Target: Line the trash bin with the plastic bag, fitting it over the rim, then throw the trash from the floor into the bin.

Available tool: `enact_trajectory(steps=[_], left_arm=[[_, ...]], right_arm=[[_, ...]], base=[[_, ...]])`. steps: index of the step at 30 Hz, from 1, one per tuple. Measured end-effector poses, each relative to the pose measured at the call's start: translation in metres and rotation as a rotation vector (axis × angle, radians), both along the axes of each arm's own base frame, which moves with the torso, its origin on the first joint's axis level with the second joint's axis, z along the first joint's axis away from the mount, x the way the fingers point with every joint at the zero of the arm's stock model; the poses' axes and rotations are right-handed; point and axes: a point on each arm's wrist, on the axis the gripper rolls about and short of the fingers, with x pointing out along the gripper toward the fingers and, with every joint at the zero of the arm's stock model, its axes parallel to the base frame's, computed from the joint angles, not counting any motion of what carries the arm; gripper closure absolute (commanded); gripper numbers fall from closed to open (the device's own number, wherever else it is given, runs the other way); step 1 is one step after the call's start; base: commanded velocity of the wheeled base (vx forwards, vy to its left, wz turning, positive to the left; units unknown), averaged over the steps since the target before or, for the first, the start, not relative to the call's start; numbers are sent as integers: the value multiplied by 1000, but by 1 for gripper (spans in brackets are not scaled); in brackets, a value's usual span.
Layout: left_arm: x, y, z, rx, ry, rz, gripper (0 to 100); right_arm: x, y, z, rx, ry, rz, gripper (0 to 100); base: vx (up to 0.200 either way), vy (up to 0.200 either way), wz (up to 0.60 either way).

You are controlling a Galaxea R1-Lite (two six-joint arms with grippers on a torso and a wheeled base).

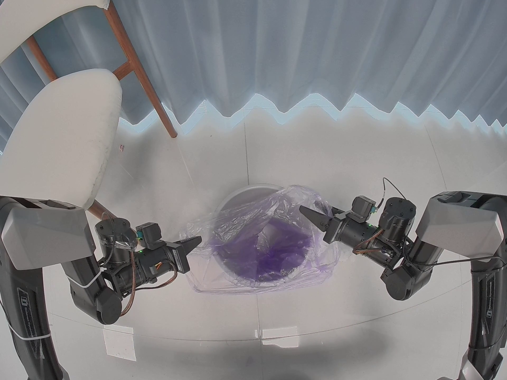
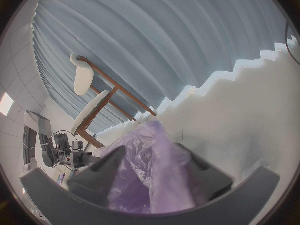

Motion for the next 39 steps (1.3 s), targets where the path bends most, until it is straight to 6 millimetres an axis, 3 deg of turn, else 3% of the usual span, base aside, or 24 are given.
enact_trajectory(steps=[15, 25, 31, 39], left_arm=[[16, 2, 11, -85, -17, 39, 100], [27, 0, 7, -119, -10, 53, 100], [39, -1, -1, -191, 35, 86, 100], [50, -2, -20, -192, 60, 116, 100]], right_arm=[[45, 8, 22, 66, -177, -2, 100], [78, 3, 31, 100, -241, -24, 100], [99, -9, 16, 108, -250, -55, 100], [113, -18, -6, 151, -199, -69, 100]], base=[[0, 0, 0], [0, 0, 0], [0, 0, 0], [0, 0, 0]])
